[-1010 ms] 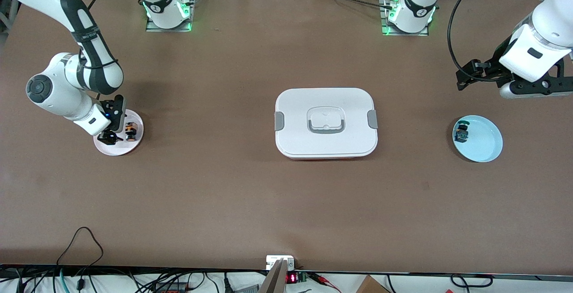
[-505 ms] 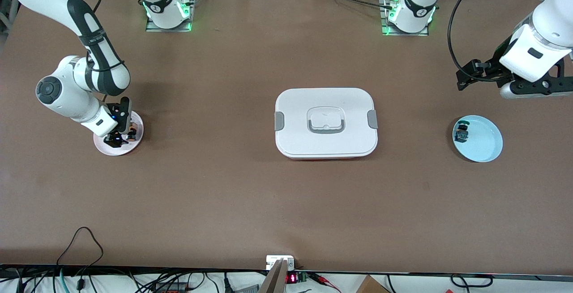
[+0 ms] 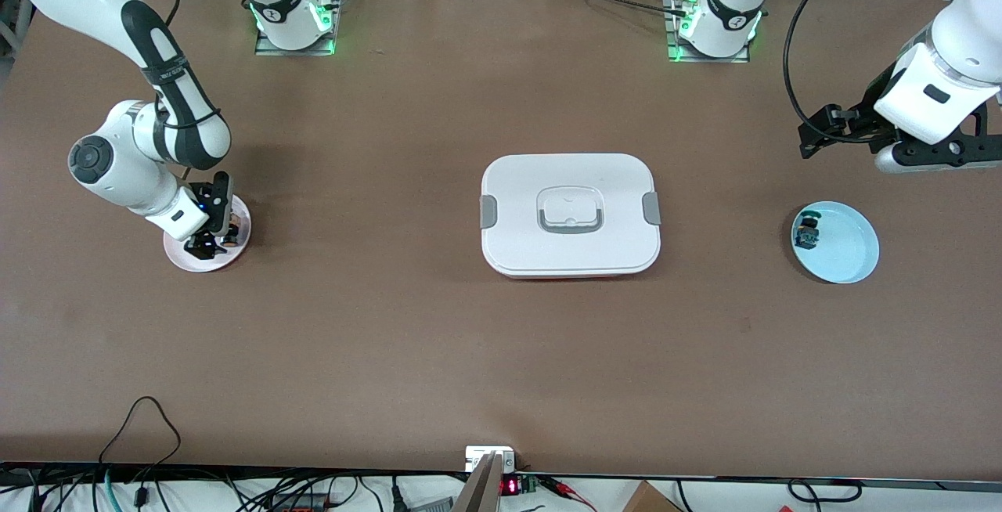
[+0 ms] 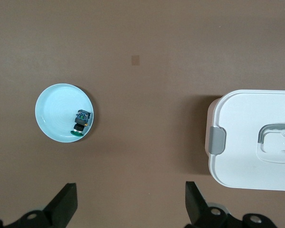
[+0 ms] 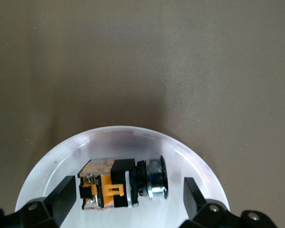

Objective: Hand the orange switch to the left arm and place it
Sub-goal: 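Lower the right gripper and close it on the orange switch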

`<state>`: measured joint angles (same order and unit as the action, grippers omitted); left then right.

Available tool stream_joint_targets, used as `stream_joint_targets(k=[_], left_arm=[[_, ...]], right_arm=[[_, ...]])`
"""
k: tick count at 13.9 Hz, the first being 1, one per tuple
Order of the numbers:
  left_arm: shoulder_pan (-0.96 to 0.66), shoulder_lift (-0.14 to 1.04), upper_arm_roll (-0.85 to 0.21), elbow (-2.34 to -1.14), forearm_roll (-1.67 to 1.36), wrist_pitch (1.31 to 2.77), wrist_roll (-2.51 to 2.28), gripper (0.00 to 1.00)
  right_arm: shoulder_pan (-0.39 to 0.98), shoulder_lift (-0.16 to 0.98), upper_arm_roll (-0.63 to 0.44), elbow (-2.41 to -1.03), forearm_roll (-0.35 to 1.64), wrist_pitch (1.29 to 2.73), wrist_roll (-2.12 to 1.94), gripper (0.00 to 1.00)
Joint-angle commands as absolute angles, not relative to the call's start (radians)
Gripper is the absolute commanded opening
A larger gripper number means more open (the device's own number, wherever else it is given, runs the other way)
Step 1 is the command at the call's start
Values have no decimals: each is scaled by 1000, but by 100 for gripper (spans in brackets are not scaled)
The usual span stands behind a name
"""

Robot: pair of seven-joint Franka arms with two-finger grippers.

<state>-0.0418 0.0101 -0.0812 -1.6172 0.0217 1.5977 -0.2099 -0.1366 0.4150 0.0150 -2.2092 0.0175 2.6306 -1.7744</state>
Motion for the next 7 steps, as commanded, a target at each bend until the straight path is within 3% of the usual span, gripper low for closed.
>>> stream_joint_targets(k=[1,5,7], left_arm=[[-40,32,-81,-1582,25,1574,-219,100],[-38,32,-81,-1582,25,1574,-218,100],[-37,32,-81,-1580,25,1574,-218,100]], right_arm=[[-138,417,29,-2218,18,2654,-1793,98],[-138,417,29,-2220,18,2654,-1795,81],[-138,417,29,-2220,18,2654,-1802,64]])
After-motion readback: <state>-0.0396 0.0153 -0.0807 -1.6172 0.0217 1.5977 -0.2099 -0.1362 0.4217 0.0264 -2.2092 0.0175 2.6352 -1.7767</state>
